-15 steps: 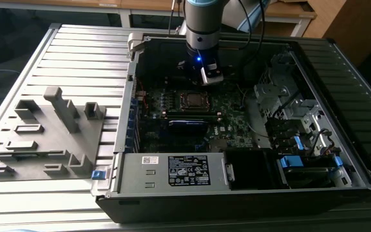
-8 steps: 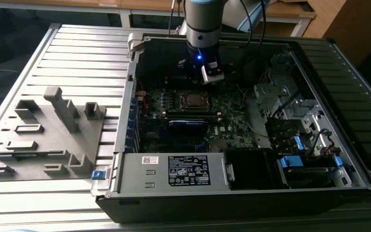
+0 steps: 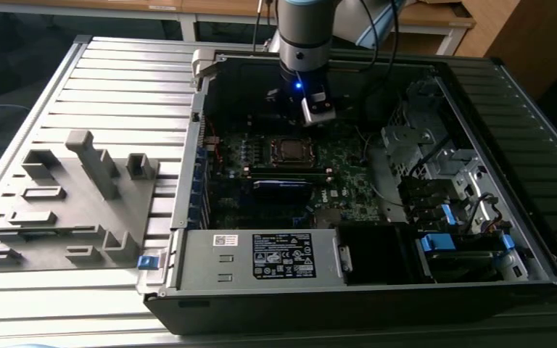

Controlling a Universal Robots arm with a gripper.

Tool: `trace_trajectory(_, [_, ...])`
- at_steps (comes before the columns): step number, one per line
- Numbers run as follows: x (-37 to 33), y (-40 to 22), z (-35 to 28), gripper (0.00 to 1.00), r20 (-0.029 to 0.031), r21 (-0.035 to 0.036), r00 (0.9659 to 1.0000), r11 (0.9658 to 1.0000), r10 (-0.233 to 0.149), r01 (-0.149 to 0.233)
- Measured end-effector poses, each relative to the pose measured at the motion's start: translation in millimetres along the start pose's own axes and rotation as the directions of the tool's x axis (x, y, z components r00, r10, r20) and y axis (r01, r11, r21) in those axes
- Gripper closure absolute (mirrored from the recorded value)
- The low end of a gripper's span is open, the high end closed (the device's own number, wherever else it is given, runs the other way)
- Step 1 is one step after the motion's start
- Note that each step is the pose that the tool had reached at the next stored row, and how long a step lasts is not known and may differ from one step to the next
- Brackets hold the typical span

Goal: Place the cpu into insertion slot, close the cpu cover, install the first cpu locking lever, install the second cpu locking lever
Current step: 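Install the first cpu locking lever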

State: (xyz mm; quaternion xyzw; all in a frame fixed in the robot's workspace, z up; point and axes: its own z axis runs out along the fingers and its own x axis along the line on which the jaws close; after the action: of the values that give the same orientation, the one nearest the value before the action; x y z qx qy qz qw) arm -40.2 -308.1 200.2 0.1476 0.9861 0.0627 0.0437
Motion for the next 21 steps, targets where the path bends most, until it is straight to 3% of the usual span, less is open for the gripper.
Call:
trace_trajectory(11, [3.0,2.6,0.2,0.89,0.0048,0.0024,0.9994,0.9994,0.035,-0.035])
trace_trajectory(21, [3.5,2.6,1.0,0.89,0.0086,0.0012,0.9993,0.9993,0.036,-0.036])
